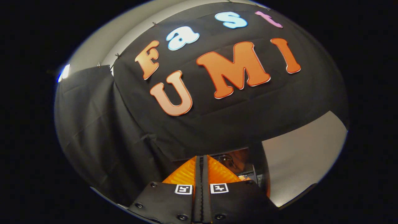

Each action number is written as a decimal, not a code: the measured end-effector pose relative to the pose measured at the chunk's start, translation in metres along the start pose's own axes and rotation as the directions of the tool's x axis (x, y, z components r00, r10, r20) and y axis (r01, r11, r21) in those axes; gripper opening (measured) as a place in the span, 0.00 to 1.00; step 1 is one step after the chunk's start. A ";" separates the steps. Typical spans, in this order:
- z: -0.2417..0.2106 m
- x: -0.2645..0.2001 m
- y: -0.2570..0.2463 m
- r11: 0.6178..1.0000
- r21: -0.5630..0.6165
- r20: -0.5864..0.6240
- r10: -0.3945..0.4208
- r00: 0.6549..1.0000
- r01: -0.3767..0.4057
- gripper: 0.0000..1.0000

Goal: Put the clothes into the washing machine and then close the washing machine lid.

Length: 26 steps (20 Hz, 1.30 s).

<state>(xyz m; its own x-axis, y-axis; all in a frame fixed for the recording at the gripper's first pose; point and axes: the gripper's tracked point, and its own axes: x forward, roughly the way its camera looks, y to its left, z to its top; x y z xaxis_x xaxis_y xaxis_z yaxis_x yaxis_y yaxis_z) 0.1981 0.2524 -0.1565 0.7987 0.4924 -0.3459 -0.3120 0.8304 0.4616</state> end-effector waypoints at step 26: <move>-0.044 0.049 -0.003 0.999 -0.029 -0.107 -0.049 0.993 0.046 0.08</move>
<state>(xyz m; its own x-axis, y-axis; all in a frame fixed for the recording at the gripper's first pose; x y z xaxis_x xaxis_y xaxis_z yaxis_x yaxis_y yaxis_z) 0.2152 0.2853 -0.2110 0.7533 0.4760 -0.4538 -0.2892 0.8595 0.4215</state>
